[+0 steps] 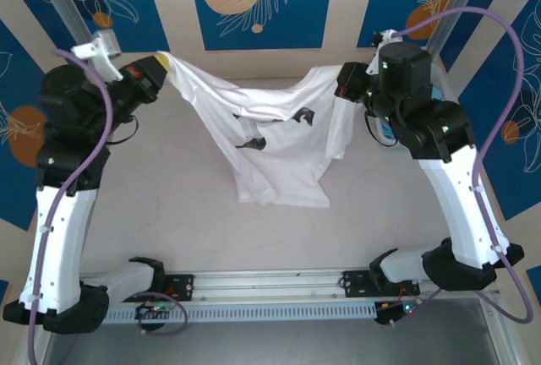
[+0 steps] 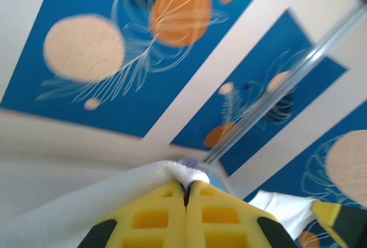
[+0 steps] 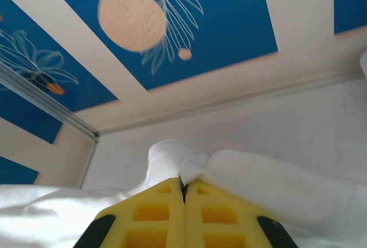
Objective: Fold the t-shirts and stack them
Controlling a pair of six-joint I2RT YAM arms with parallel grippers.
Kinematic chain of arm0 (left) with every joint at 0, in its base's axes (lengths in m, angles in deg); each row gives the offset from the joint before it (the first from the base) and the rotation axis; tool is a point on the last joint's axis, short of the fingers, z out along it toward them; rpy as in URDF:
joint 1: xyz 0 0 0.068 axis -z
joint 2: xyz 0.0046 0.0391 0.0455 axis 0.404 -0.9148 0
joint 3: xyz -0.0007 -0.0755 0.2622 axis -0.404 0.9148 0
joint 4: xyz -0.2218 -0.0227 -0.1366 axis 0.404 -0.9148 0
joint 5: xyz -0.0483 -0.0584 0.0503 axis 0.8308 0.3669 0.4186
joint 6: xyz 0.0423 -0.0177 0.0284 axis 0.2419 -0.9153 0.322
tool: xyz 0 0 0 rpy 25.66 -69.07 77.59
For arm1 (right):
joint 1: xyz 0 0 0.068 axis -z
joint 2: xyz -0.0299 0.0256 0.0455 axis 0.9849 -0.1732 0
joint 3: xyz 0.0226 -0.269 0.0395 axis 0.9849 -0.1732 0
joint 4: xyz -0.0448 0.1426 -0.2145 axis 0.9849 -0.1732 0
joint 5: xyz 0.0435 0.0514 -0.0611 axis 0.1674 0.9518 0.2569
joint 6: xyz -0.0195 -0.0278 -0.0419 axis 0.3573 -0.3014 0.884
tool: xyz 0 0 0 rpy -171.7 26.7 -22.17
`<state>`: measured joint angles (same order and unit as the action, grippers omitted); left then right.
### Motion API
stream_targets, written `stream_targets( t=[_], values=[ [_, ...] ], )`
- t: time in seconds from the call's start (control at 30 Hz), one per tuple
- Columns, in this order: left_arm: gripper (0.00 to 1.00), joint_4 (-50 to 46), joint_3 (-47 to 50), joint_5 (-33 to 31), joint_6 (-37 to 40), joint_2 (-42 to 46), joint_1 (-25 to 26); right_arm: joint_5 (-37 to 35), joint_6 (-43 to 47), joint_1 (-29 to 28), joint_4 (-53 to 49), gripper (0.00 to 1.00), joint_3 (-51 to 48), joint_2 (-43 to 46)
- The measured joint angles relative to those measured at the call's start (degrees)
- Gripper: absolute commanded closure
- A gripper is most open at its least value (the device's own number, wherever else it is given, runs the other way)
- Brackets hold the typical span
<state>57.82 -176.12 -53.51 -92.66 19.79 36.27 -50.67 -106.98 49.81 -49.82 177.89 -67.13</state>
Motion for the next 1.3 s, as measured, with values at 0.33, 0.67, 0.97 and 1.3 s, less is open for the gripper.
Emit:
stream_targets(
  t=[0.33,0.67,0.97,1.3],
  values=[
    [1.0,3.7,-6.7,-0.2,1.4,0.0,0.1,-3.4,2.9,-1.9,6.1,0.99,2.5,1.4],
    [0.15,-8.4,-25.0,-15.4,3.0,-40.9,-0.4,-3.4,-4.6,14.0,-5.6,0.45,13.7,-33.1],
    [0.16,-27.7,-18.1,-24.1,2.0,-45.8,0.8,-0.1,-7.5,18.3,-29.0,0.35,28.4,-46.7],
    [0.22,-25.9,34.1,-12.2,-4.1,-19.4,5.9,14.9,-10.1,11.8,-11.5,0.38,-39.1,-5.6]
  ],
)
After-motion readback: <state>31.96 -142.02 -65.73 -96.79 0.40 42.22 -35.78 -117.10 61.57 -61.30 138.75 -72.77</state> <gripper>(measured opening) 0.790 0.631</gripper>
